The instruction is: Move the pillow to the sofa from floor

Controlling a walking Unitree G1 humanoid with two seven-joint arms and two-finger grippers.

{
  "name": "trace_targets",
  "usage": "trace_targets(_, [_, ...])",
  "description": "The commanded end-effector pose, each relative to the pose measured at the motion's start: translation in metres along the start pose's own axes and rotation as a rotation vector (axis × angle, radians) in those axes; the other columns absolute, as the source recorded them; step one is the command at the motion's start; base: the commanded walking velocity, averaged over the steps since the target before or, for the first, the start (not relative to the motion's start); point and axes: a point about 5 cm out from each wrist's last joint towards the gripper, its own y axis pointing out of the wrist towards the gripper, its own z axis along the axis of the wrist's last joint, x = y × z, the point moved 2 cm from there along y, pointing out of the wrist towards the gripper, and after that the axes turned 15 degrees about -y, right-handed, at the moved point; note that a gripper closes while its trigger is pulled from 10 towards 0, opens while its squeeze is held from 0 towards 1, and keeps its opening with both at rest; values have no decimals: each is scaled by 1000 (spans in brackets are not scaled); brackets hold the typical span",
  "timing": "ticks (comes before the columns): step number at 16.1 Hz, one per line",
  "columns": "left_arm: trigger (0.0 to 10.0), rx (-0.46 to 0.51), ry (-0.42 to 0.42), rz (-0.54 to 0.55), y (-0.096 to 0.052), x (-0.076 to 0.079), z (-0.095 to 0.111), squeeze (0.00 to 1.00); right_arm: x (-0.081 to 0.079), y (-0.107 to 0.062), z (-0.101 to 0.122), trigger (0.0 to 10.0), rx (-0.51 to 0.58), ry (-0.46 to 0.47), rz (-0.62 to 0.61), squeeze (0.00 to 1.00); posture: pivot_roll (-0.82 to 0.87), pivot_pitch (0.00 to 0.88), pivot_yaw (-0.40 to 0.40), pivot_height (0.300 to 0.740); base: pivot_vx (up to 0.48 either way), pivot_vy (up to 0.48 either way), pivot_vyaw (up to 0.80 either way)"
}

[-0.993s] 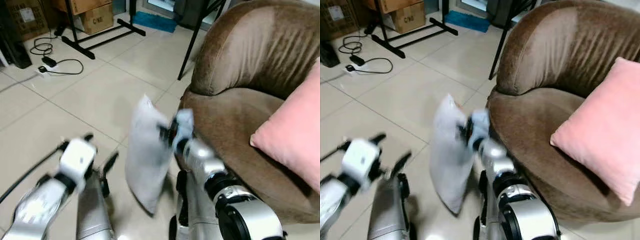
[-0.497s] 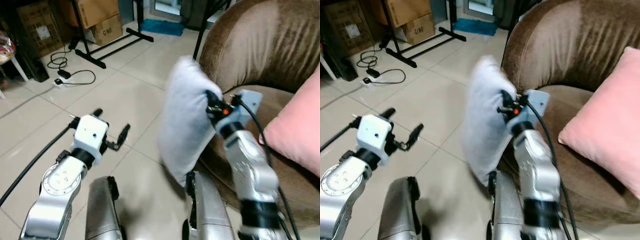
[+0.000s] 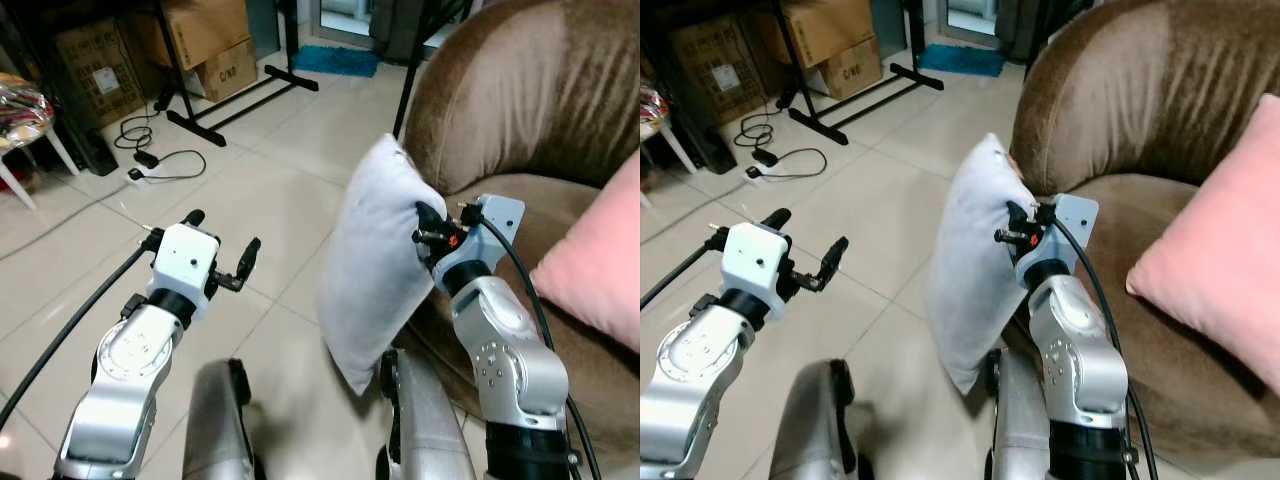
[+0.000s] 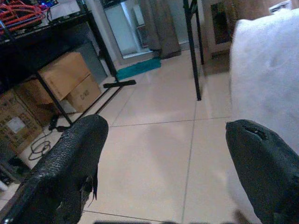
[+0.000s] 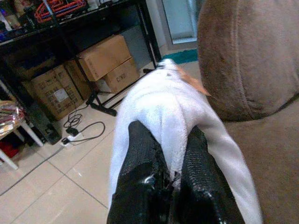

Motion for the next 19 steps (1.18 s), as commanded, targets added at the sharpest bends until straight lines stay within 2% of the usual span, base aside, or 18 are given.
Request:
trace_targets(1, [10000,6,20,4,2,0,1,0,-4,0,22,10000,84,-6,10,0,-131,0,32,570,0,0,0])
trace_targets(2, [10000,6,23,6,3,-1,1,0,-4,0,22,10000,85,-3,14,0,-130,0,31,580,0,0,0])
trace_targets(3, [10000,7,27,6,3,-1,0,0,-5,-1,23,0,90,8,21,0,-129,0,29,590,0,0,0])
trace_targets(10, [10000,13,40,6,2,2,-2,0,-3,-1,23,0,82,-27,12,0,-118,0,17,665,0,0,0])
trace_targets(19, [10000,15,47,9,5,3,-2,0,0,-2,25,0,93,-47,-11,0,-124,0,26,740,0,0,0])
